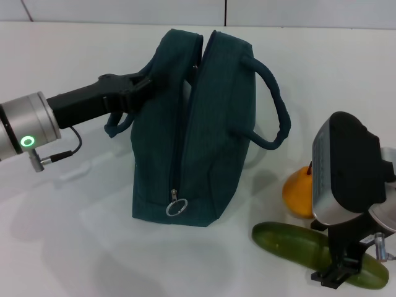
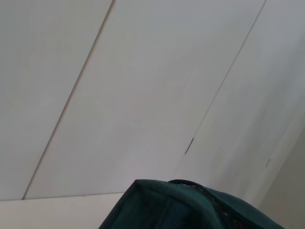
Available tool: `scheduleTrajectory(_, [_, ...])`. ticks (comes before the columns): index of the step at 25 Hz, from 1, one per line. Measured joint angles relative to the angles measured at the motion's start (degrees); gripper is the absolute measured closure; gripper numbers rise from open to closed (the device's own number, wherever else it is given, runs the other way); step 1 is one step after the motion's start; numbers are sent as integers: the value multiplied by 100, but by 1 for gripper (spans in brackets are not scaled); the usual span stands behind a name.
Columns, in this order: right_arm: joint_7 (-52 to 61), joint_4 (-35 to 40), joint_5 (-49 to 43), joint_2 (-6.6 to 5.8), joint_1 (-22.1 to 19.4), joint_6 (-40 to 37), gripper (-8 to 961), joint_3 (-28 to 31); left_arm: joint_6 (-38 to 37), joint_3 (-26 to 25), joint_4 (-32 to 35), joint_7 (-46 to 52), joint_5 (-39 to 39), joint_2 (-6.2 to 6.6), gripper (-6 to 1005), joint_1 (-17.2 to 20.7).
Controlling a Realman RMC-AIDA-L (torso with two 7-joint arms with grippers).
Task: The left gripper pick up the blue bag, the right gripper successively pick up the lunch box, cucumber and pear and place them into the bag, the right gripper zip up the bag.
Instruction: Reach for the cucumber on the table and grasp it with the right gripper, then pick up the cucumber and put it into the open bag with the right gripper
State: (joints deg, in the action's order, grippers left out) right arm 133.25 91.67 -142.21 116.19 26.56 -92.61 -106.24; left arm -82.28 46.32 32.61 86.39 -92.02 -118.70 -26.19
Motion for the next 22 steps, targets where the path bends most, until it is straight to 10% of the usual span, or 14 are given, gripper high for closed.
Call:
scheduleTrajectory(14, [0, -307, 65, 0, 180, 42, 104, -74, 2, 0, 5, 0, 0, -9, 957, 0])
scheduleTrajectory(22, [-23, -236, 358, -19, 229, 46, 314, 140, -5, -9, 0, 0, 0, -11, 957, 8])
